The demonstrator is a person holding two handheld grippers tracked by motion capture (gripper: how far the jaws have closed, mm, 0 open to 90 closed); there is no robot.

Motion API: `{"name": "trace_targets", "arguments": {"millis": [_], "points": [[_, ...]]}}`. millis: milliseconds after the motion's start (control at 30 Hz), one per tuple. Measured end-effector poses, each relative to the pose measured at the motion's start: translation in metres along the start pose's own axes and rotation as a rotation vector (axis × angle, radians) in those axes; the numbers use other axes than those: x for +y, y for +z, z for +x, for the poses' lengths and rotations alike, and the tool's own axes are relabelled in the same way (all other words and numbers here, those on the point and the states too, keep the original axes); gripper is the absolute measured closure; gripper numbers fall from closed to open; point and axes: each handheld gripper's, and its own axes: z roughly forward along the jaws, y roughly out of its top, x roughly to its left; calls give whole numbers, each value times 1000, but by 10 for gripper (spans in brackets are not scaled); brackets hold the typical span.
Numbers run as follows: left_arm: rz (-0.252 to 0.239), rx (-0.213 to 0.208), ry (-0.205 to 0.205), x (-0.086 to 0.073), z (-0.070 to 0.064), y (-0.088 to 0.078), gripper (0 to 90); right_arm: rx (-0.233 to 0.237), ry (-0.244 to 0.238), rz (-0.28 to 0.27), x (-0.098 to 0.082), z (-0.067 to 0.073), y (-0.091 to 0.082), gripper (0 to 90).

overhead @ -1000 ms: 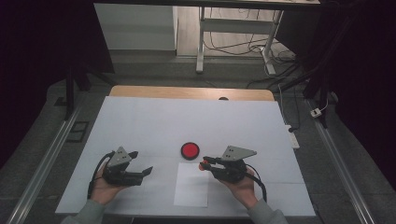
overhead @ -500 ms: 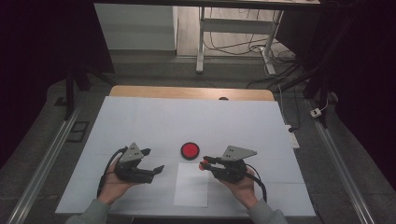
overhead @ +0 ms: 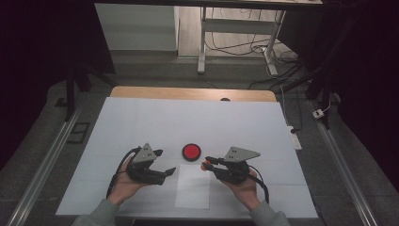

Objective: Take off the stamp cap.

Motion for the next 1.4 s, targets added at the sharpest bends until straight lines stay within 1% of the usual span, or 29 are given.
{"name": "trace_targets", "arguments": {"millis": [267,867,1000,1100,1400], "points": [[2,-17,10,4,-4,6,192,2,6,-9,0,0,0,718],[21,-50,47,11,-17,23,193,-1,-3,-14,1,1,0,718],[23,-54,56,12,-20,26,193,0,-3,-18,1,1,0,718],[28,-58,65,13,-21,29,196,11,8,-26,1,2,0,718],[34,-62,75,14,-25,37,202,8,5,-22,1,1,0,718]]}}
